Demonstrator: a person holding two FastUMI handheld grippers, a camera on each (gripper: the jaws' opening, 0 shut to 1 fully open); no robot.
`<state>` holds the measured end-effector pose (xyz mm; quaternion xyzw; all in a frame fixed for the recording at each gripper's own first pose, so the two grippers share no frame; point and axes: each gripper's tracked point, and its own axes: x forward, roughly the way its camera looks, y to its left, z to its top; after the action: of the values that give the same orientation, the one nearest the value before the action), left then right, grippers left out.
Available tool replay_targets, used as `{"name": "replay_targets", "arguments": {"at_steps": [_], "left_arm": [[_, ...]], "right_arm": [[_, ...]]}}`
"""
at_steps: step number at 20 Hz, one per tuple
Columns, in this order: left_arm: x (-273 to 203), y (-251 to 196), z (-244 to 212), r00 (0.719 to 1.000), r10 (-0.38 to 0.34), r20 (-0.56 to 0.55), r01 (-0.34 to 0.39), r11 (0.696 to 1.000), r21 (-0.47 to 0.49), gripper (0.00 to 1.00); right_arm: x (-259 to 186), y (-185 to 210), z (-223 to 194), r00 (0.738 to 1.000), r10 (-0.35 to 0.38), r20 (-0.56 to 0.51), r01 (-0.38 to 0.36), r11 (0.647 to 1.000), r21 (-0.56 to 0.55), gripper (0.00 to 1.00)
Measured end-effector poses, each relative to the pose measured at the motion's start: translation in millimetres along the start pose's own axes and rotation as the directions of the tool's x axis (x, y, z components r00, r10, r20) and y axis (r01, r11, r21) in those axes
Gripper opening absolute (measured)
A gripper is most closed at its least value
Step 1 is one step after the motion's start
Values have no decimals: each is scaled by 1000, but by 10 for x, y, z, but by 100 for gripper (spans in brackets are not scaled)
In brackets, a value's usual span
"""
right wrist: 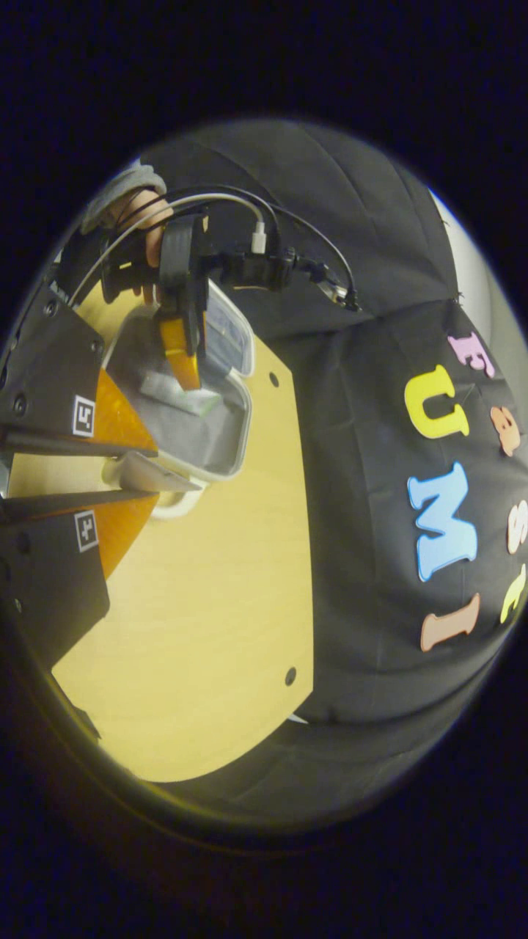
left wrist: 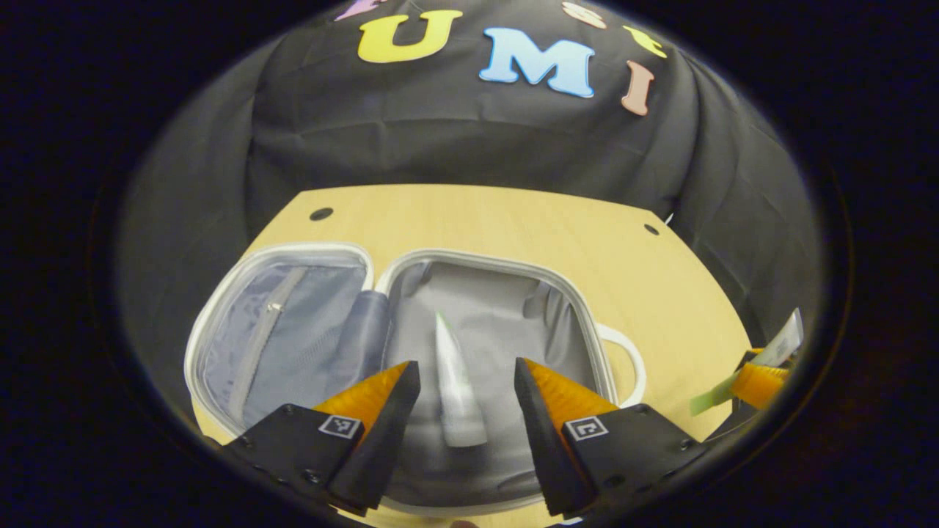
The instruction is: First open the suitcase, pack the skin care products into it, and then close the suitcase.
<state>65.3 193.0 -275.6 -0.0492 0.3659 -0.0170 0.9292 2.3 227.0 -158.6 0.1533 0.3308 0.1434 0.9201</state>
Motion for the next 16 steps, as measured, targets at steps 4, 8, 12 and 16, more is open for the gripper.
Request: {"name": "replay_targets", "arguments": {"at_steps": [4,8,12,16], "left_arm": [[-432,296,144,994,7,113,-3,999,-37,82],[-972,932,125,976,113,184,-98,991,-88,90],[-1363,1634,-5,949,251,191,-219,961,-171,90],[-1604,2173,-87,926,336,173,-289,924,-249,90]], "right_arm": [[383,444,-250,990,95,-103,-96,995,-5,21],[799,641,-484,963,154,-221,-140,987,78,21],[1024,715,-532,960,163,-227,-152,986,62,25],[993,697,-289,981,147,-125,-141,988,59,61]]}}
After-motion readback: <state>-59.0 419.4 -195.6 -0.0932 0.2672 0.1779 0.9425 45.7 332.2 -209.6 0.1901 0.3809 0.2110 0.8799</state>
